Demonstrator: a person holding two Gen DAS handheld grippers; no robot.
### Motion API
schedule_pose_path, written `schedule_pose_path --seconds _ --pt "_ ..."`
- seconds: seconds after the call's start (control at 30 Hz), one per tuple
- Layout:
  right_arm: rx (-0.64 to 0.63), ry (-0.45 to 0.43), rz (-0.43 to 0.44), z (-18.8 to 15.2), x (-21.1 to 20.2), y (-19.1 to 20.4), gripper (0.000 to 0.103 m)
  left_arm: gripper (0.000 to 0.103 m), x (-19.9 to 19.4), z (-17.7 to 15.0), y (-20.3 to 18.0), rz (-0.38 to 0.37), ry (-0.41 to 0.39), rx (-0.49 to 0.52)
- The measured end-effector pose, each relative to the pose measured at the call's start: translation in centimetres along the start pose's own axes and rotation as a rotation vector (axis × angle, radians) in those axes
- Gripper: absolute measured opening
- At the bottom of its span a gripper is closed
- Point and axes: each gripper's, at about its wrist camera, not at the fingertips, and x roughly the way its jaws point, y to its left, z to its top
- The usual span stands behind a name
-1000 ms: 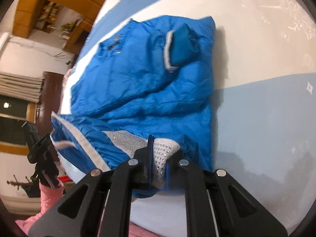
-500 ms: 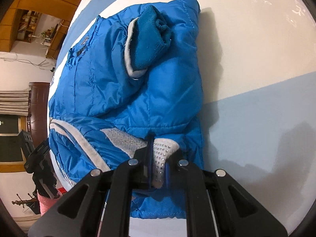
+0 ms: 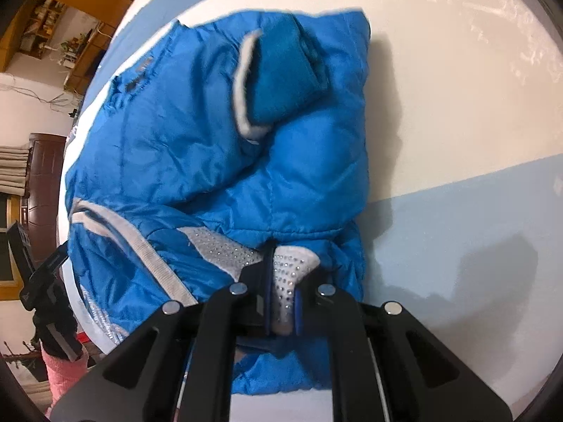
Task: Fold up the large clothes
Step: 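Lift the held hem with both grippers and fold it toward the collar, then lay the folded hem flat over the jacket body with both grippers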
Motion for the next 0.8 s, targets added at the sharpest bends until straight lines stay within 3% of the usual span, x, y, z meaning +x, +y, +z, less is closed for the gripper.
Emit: schedule_pose_path --seconds 0.2,0.33,0.6,0.8 --pt "-0.030 -0.077 0.072 2.5 -5.0 1.4 0.007 0.013 -5.7 3.3 -0.5 -0.048 -0.113 -0.005" --pt "-0.051 -0.110 0.066 6.5 -5.7 3.0 0.007 0.013 -6.1 7.0 -1.2 -0.025 -0.162 0.009" --pt "-0.035 -0.062 -0.007 15.8 -0.9 4.7 0.008 0.013 0.5 15.2 -1.9 0.018 -0.109 -0.014" --pt "-0.010 0.010 -0.043 18.3 3.5 3.6 0.008 0.015 6.4 16.6 -2.0 0.065 -0.028 0.005"
